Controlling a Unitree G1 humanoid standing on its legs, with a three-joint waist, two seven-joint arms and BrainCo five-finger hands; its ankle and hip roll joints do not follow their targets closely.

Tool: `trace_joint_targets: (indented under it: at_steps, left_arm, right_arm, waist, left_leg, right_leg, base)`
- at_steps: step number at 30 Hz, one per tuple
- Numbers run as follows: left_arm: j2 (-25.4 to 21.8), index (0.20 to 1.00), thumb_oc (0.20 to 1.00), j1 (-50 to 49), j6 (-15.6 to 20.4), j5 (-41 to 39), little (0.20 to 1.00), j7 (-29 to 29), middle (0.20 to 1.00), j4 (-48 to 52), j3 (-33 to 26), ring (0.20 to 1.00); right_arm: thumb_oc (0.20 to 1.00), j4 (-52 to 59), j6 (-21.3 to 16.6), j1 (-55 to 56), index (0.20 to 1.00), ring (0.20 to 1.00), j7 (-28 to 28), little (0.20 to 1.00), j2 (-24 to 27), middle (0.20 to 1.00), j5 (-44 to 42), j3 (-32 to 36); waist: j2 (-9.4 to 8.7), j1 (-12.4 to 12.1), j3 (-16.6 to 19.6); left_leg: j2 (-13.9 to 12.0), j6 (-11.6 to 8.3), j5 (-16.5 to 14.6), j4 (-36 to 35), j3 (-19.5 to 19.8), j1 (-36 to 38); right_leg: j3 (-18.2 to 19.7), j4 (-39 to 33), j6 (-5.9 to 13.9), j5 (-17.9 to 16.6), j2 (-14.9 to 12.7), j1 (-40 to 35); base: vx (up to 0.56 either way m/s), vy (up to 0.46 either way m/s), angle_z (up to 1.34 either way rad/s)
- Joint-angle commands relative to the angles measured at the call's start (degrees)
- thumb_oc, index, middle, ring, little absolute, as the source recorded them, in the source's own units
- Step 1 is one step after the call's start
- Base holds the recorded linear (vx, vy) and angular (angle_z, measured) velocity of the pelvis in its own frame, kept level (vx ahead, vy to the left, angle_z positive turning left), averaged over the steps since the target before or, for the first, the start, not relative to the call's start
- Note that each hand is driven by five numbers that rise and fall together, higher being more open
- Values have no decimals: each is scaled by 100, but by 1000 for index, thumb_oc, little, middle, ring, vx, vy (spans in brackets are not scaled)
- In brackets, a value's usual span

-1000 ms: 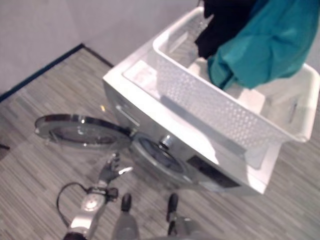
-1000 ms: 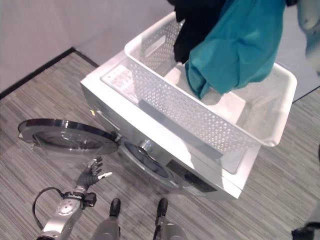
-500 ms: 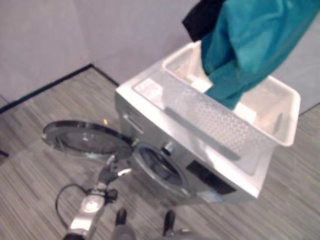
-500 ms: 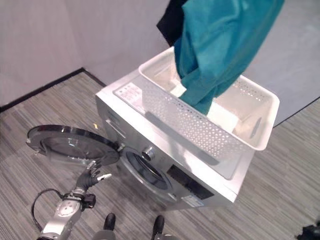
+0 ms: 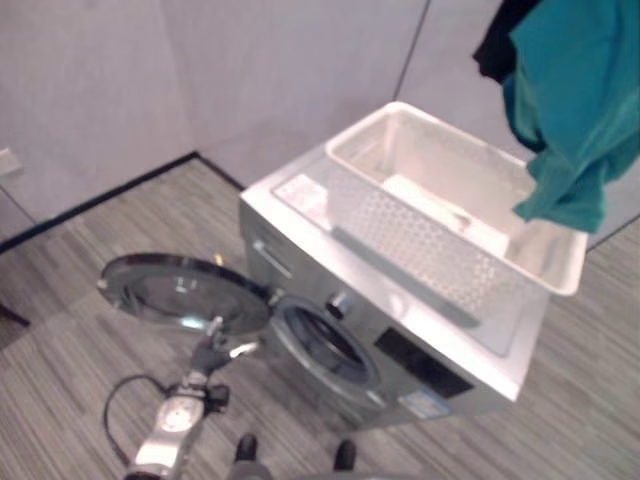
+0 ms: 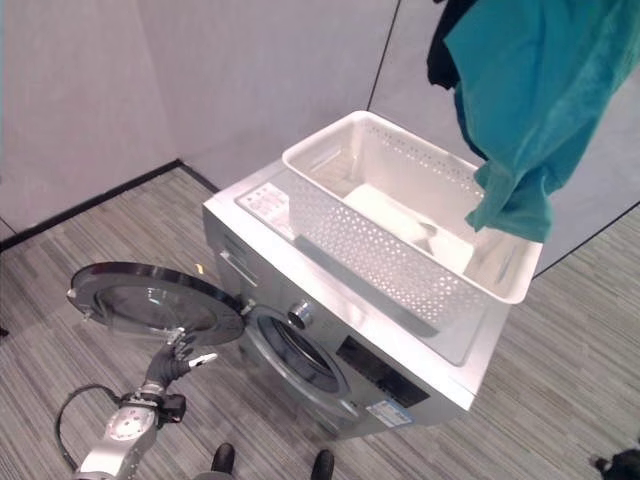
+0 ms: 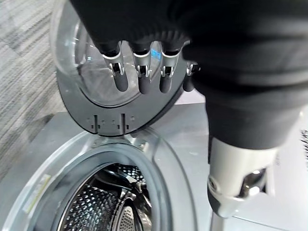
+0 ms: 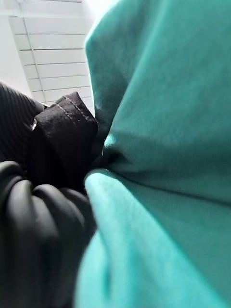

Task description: Grab the laundry basket,head to the washer,open it,put in the laundry and shut it.

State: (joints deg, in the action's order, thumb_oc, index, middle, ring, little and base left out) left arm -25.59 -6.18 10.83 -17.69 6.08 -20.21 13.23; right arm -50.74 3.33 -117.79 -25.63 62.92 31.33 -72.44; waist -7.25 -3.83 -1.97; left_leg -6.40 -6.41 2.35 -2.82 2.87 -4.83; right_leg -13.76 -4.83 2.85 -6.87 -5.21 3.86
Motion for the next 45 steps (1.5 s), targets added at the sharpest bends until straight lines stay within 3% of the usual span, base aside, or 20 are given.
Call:
trace_joint_targets:
  at_steps: [1, 6, 17, 22, 28, 36, 45]
  left_arm:
    - [-757, 1000, 1000, 443, 585, 502, 1000, -4, 1000, 1106, 141, 1000]
    - [-861, 1000, 1000, 560, 718, 391, 1000, 44, 1000, 1966, -63, 1000]
    - [-977, 1000, 1000, 791, 847, 463, 1000, 42, 1000, 2747, -198, 1000]
    - [-879, 1000, 1000, 879, 793, 187, 1000, -99, 1000, 3041, -222, 1000]
    - [-781, 1000, 1000, 1528, 578, -137, 1000, -343, 1000, 3396, 13, 1000]
    - [-364, 1000, 1000, 2435, 408, -493, 1000, -419, 1000, 3115, 618, 1000]
    - [299, 1000, 1000, 3702, 405, -384, 1000, 56, 1000, 1810, 1229, 1000]
  right_arm:
    - [200, -762, 258, -1509, 200, 200, -173, 200, 45, 200, -143, -542]
    - [200, -1108, 217, -1603, 200, 200, -142, 200, -53, 200, -245, -746]
    - [200, -1185, 252, -1569, 200, 200, -43, 200, -330, 200, 43, -778]
    - [200, -1234, 261, -1508, 200, 200, 30, 200, -591, 200, 120, -778]
    - [200, -1347, 312, -1286, 200, 200, 122, 200, -886, 200, 284, -638]
    - [200, -1522, 334, -1050, 200, 200, 186, 200, -1223, 200, 249, -407]
    - [200, -1408, 378, -687, 200, 200, 154, 200, -1941, 200, 50, 134]
  waist:
    - [-350, -228, 35]
    - [-327, -260, 61]
    - [-325, -267, 146]
    - [-246, -341, 170]
    - [-191, -267, 213]
    - [-147, -100, 243]
    - [-84, 224, 334]
  left_leg:
    - [-195, 158, -664, 441, -164, 196]
    - [-173, 144, -663, 444, -137, 200]
    - [-110, 148, -717, 506, -130, 186]
    - [-89, 159, -761, 548, -205, 207]
    - [-75, 167, -742, 517, -217, 259]
    - [-66, 147, -686, 404, -239, 314]
    - [-96, 139, -679, 253, -406, 516]
  right_leg:
    - [164, 851, 630, 820, -581, -309]
    - [126, 818, 641, 813, -614, -358]
    - [89, 733, 691, 748, -698, -443]
    - [127, 604, 722, 655, -755, -488]
    - [139, 599, 726, 642, -759, -525]
    - [161, 568, 729, 609, -759, -529]
    - [338, 573, 719, 596, -738, -482]
  base:
    - [0, 7, 5]
    - [-10, 8, 8]
    - [-18, 16, 2]
    - [-24, 23, -3]
    - [0, 0, 0]
    - [-2, 1, 1]
    - [6, 5, -10]
